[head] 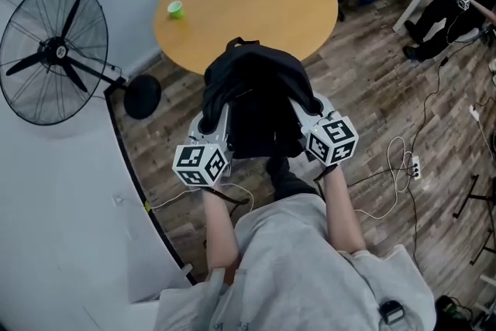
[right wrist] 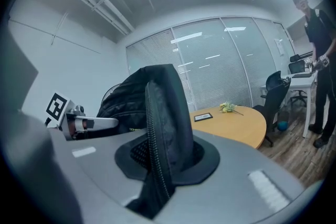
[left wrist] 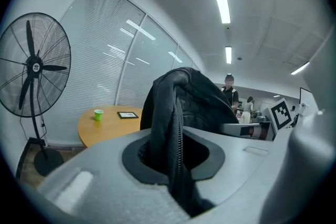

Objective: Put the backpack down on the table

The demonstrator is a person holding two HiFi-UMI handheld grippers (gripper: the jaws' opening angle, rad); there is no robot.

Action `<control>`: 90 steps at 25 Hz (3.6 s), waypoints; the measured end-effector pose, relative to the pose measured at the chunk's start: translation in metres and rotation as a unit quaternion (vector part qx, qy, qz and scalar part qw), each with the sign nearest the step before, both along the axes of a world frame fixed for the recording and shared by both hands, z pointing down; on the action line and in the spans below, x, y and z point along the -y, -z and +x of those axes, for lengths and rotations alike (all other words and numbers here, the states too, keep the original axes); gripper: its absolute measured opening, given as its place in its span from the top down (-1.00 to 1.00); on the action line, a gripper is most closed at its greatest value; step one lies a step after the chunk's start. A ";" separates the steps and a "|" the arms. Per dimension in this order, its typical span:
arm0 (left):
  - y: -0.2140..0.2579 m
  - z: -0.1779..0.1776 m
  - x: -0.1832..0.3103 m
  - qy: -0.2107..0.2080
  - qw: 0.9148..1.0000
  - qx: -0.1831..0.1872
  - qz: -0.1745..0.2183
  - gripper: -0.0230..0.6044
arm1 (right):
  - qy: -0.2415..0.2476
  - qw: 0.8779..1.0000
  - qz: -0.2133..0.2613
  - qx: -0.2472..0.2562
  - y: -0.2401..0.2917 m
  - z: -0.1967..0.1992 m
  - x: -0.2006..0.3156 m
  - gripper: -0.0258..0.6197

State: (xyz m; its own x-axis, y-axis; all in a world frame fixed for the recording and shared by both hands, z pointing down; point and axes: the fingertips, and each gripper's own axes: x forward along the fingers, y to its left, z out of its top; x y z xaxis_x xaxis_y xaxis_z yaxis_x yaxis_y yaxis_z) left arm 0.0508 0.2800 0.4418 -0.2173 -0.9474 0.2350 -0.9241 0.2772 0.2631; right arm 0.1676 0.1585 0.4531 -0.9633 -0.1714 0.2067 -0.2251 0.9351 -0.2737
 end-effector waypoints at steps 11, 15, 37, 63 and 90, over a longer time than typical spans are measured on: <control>0.030 -0.063 0.096 -0.036 0.999 0.015 0.007 0.78 | -0.032 0.999 -0.005 0.023 0.027 -0.056 0.088 0.75; 0.048 -0.083 0.129 -0.043 0.998 0.033 0.011 0.78 | -0.039 0.998 -0.005 0.040 0.042 -0.070 0.116 0.75; 0.065 -0.174 0.241 -0.059 0.996 0.064 0.021 0.78 | -0.059 0.995 -0.015 0.074 0.054 -0.147 0.210 0.75; -0.044 -0.275 0.412 -0.282 0.957 0.021 -0.067 0.78 | -0.293 0.948 -0.122 0.018 -0.052 -0.221 0.305 0.75; -0.097 -0.264 0.473 -0.376 0.924 -0.003 -0.067 0.77 | -0.331 0.937 -0.085 -0.068 -0.095 -0.207 0.343 0.74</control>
